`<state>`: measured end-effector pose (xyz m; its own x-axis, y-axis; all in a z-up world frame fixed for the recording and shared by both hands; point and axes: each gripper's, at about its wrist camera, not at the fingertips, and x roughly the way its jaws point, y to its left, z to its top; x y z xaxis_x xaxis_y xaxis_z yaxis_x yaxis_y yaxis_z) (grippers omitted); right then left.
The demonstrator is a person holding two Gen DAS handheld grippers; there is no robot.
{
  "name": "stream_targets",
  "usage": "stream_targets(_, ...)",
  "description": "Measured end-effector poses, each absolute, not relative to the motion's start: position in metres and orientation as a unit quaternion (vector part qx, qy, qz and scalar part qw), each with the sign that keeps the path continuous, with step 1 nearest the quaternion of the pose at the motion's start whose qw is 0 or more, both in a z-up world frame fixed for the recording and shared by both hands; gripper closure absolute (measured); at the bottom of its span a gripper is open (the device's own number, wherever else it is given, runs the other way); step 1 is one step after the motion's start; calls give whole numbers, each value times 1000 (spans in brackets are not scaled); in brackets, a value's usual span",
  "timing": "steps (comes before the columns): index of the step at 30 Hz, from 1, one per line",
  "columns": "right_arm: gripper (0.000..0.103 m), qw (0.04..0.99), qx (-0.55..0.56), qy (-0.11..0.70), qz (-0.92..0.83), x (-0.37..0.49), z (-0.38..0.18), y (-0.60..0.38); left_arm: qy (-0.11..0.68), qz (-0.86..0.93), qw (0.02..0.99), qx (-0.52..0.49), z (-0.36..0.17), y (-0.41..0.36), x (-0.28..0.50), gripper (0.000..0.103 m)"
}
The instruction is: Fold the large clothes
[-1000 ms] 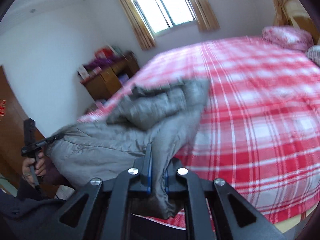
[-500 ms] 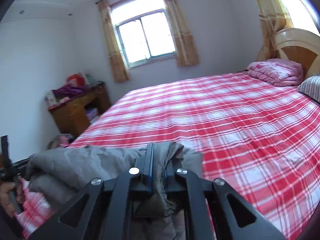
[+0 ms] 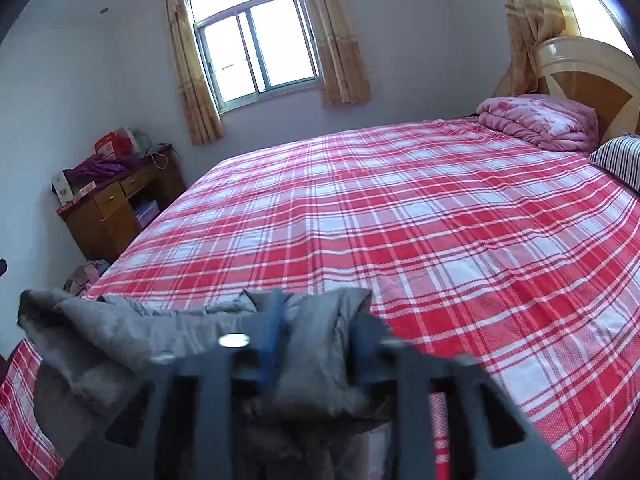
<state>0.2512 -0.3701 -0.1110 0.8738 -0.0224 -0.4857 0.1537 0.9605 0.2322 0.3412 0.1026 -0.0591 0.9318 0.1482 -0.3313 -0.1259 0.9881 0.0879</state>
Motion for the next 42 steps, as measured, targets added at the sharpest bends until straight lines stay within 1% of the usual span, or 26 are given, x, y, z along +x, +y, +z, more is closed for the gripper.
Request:
stream_targets(1,3,960,140,236,-49,250,-107,-371,174,79,981,29,-64,104,338,7)
stream_targets(2,3,965,149,210,-55,244,-99,-373,179,81,980,24,-68,105,336,7)
stream_targets(4,8,967,142,204,-54,244,-95,-368,188,74,979,17,-81,100,334,7)
stream_targets(5,13,967,135,208,-53,243,-93,-361,199,70,977,19,-89,94,337,7)
stream_targets(7,17,967,127,218,-32,247,-96,-344,230,64,970,42,-108,73,346,7)
stream_targets(9,25,967,96,237,-15,252,-101,-318,237,65,967,62,-123,52,353,7)
stream_targets(11,26,968,59,246,1,256,-107,-287,245,54,965,78,-134,34,357,7)
stream_targets(13,28,964,36,261,20,263,-114,-266,254,46,962,93,-143,19,363,7)
stream_targets(16,29,956,15,292,32,278,-129,-249,256,45,959,116,-146,2,371,7)
stream_targets(19,29,945,0,327,31,299,-145,-242,274,62,950,136,-157,-3,388,7)
stream_targets(25,29,929,14,371,7,330,-163,-257,335,107,930,109,-188,17,413,7)
stream_targets(30,29,927,14,375,2,343,-171,-259,367,105,922,65,-203,29,432,7)
stream_targets(35,28,926,23,376,4,348,-183,-260,363,106,923,75,-212,22,437,7)
stream_targets(42,24,927,35,372,10,350,-190,-263,365,108,922,72,-223,22,442,6)
